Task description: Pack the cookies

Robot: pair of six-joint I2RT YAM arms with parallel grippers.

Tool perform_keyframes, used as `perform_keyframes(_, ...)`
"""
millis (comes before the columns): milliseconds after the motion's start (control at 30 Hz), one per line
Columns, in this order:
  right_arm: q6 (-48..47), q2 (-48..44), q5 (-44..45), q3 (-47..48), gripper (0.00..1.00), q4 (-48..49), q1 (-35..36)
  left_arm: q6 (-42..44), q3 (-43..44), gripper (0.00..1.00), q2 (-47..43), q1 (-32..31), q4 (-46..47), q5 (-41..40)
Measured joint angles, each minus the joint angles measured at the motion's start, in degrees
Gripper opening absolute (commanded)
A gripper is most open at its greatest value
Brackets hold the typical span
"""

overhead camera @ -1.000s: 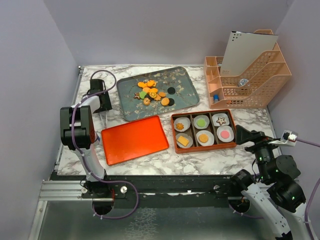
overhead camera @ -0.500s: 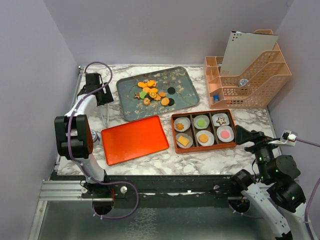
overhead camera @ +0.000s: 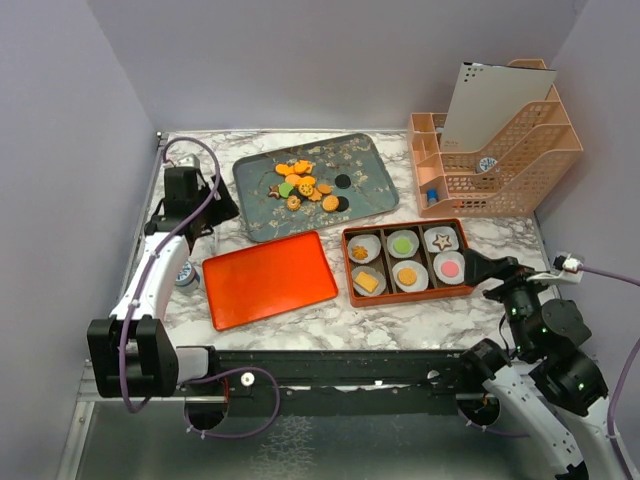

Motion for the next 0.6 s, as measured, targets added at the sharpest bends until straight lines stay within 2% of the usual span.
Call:
perform_keyframes(300, -0.46, 4.90, -0.22, 0.07, 1.00, -0.09, 0.00, -3.45, -10.47, 0.77, -7.10, -2.80, -5.27, 1.20)
perform_keyframes(600, -0.48, 5.14, -1.07, 0.07, 1.00, -0.04, 0.00, -11.72, -14.67, 0.71, -13.46, -3.02, -11.19, -12.44)
